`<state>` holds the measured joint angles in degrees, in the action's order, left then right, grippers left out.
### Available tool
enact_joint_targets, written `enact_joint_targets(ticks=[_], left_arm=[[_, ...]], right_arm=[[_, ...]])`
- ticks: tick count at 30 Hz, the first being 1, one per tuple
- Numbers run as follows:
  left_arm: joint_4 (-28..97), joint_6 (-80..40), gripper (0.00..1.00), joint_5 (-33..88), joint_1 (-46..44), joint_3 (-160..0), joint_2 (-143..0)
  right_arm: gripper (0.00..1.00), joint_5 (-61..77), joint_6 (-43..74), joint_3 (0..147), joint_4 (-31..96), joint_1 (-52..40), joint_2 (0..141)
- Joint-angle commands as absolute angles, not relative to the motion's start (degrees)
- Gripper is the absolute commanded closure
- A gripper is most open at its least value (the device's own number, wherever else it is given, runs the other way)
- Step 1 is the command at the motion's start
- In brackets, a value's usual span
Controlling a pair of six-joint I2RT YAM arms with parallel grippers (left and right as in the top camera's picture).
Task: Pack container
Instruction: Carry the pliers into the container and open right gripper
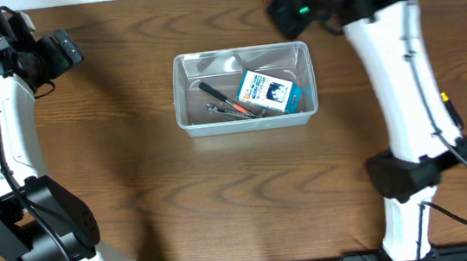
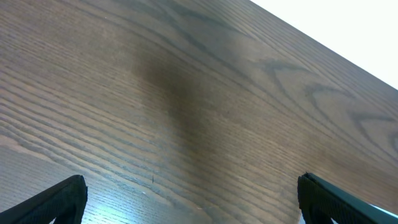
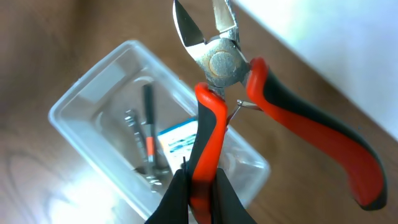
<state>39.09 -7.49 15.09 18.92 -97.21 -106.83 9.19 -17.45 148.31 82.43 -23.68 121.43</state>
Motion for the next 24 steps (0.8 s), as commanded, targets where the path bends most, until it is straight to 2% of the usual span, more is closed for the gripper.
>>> enact_joint_targets(ticks=[1, 19, 24], left_arm=[[39.2, -7.7, 0.02, 15.6, 18.9, -98.1, -105.9], [39.2, -7.7, 0.02, 15.6, 18.9, -98.1, -105.9], [39.2, -7.7, 0.02, 15.6, 18.9, -98.1, -105.9]], right_arm=[[0.99, 7.7, -18.5, 148.0, 83.2, -27.0, 126.2], [0.99, 10.7, -18.5, 148.0, 89.5, -33.0, 150.6], [0.87, 11.0, -19.9, 148.0, 89.6, -33.1, 150.5]])
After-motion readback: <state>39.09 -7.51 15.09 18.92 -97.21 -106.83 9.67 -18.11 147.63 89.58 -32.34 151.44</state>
